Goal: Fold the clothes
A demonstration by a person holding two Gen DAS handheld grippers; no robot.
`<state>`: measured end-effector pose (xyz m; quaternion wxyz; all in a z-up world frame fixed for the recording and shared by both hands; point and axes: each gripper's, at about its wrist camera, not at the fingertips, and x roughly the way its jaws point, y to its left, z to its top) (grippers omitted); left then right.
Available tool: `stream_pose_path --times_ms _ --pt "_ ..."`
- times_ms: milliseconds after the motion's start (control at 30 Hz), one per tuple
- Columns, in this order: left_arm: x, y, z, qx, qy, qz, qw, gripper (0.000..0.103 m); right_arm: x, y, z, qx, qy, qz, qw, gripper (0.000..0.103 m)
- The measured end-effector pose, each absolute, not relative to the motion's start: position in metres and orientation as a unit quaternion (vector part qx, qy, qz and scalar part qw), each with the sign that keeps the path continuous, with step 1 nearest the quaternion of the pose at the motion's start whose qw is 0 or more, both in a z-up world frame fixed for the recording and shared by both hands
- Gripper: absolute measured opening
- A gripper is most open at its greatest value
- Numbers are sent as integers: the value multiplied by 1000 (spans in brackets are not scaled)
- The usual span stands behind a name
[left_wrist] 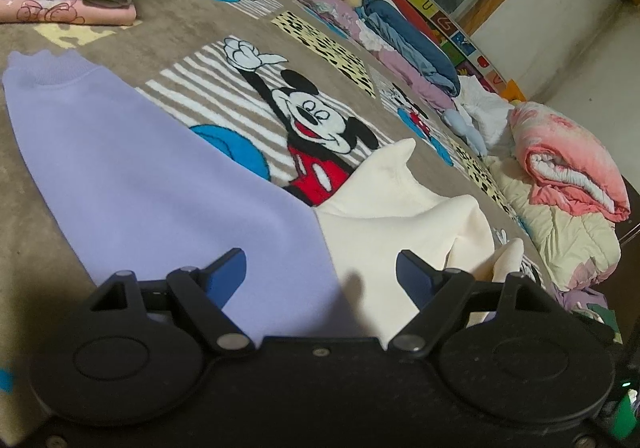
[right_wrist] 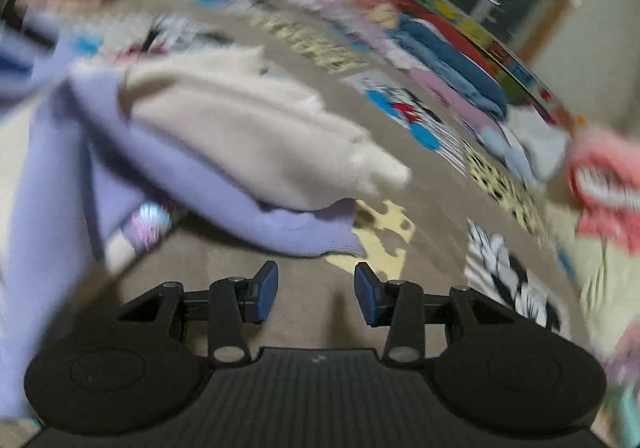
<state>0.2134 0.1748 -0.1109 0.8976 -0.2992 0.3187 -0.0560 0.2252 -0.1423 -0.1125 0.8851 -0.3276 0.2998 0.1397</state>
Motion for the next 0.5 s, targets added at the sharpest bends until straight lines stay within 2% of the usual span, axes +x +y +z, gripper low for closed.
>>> stream_pose_path --times_ms 267,333,400,500 --pt "213 177 -112 -308 318 -60 895 82 239 -112 -131 -458 245 196 831 41" --pt "214 176 -112 -308 318 -60 895 82 245 -110 -130 -454 253 220 826 30" --pt "214 176 -112 -306 318 -60 895 82 255 -111 -125 -427 274 240 828 11" --pt "214 178 -112 -309 318 -61 894 82 258 -111 -115 -414 282 245 830 7"
